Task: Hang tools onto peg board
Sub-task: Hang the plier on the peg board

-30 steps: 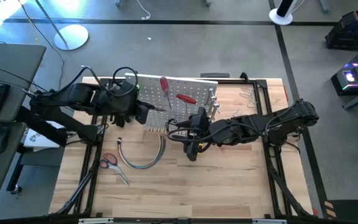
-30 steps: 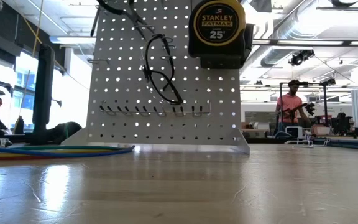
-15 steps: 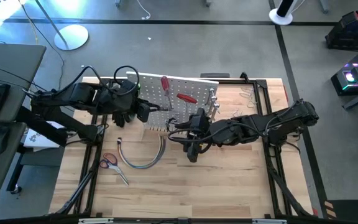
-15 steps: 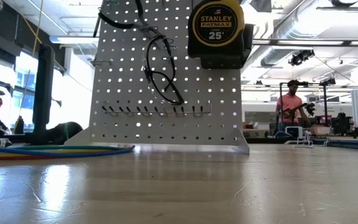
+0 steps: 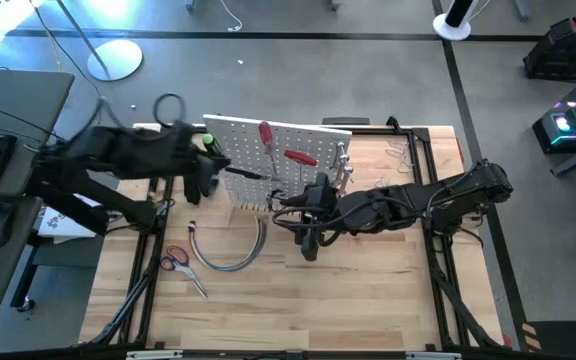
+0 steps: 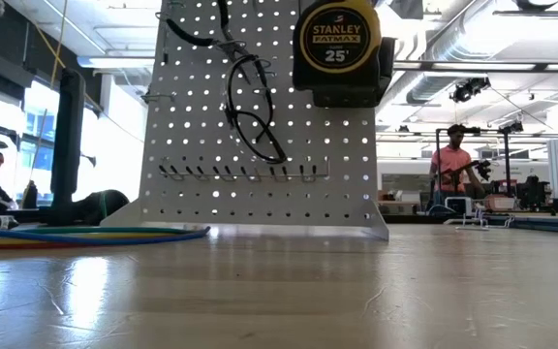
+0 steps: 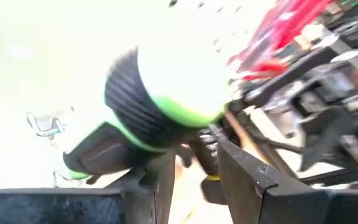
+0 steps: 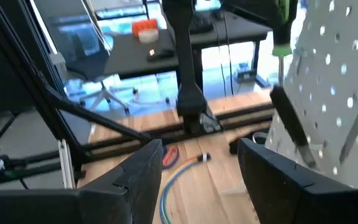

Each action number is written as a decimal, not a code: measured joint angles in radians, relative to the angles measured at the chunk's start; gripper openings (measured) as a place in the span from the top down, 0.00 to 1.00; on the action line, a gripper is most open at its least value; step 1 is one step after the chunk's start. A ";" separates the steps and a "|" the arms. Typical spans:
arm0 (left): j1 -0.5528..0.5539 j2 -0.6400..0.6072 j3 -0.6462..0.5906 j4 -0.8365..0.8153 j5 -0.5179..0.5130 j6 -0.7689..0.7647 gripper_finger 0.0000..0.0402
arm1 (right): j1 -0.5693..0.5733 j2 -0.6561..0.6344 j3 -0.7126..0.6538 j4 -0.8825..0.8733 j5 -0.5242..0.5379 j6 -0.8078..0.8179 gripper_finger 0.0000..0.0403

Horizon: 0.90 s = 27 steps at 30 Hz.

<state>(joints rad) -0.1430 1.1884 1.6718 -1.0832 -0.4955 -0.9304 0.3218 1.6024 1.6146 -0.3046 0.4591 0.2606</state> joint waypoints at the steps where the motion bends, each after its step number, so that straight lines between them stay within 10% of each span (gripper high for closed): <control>1: -0.012 -0.019 0.000 0.007 -0.002 0.000 0.72 | 0.000 0.000 0.000 0.019 0.000 -0.009 0.49; 7: -0.157 -0.111 -0.005 0.037 -0.047 -0.003 0.74 | -0.007 0.012 0.002 0.112 -0.039 -0.057 0.53; 13: -0.344 -0.119 -0.026 -0.138 -0.242 -0.152 0.96 | -0.084 0.106 0.002 0.175 -0.088 0.011 0.95; 19: -0.545 -0.119 -0.024 -0.383 -0.458 -0.511 1.00 | -0.135 0.212 0.002 0.327 0.000 0.124 0.99; 27: -0.619 -0.117 -0.024 -0.385 -0.512 -0.535 1.00 | -0.109 0.304 0.001 0.405 0.226 0.346 1.00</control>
<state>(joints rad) -0.7624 1.0718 1.6482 -1.4687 -1.0078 -1.4653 0.2128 1.9062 1.6154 0.1007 0.6855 0.6068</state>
